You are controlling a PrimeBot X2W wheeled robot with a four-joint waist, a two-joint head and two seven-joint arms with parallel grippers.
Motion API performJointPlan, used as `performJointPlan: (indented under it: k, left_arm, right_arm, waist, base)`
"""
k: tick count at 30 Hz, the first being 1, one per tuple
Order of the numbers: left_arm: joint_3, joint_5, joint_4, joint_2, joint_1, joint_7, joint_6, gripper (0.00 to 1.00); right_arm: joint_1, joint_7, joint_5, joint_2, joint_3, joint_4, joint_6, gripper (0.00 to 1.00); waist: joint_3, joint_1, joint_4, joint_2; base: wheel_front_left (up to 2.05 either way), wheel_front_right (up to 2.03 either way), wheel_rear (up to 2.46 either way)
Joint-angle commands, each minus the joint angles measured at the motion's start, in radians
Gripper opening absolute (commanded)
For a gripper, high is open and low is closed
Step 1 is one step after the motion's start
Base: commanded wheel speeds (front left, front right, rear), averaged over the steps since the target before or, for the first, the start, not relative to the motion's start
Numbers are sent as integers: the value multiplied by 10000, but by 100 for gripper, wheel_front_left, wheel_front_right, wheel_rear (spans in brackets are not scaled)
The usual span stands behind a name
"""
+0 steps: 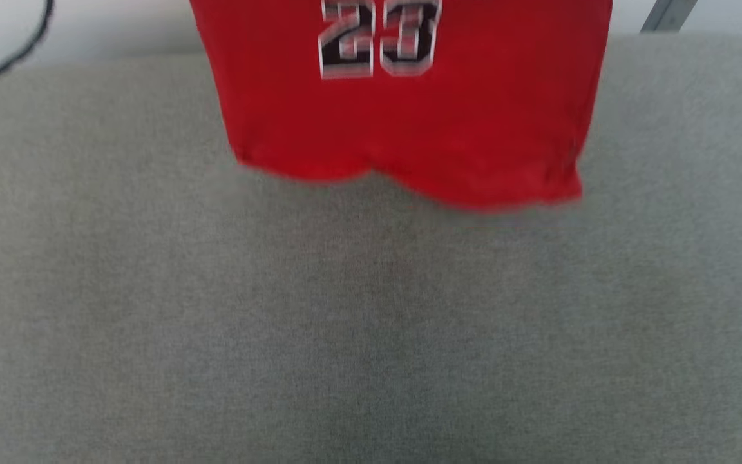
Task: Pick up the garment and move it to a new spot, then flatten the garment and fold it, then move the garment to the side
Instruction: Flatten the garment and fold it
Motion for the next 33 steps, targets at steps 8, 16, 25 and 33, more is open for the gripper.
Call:
performJointPlan:
  k: [8, 16, 25, 33]
  left_arm:
    - [31, 1133, 985, -286, -1735, -3955, -294, 0]
    - [-463, 1350, 2700, -585, -1066, -4979, -780, 0]
    - [-1080, 687, 4004, -939, 1056, -3576, -1095, 0]
    - [-1518, -917, 2824, -517, 3462, -833, -1114, 0]
  right_arm:
    - [-1835, -3617, -2128, 681, 82, 2177, -10, 0]
    - [-1515, -3676, -1917, 1373, 1197, 4169, -10, 0]
    - [549, -2412, 695, 936, 2763, 3553, -10, 0]
    - [2714, -1348, 2673, -618, 4196, 959, -10, 0]
  waist:
    - [1359, 0, 245, 0]
    - [1435, 0, 514, 0]
    - [1038, 0, 770, 0]
    - [388, 0, 828, 0]
  base:
    - [0, 0, 0]
    - [0, 0, 0]
    - [0, 0, 0]
    - [0, 0, 0]
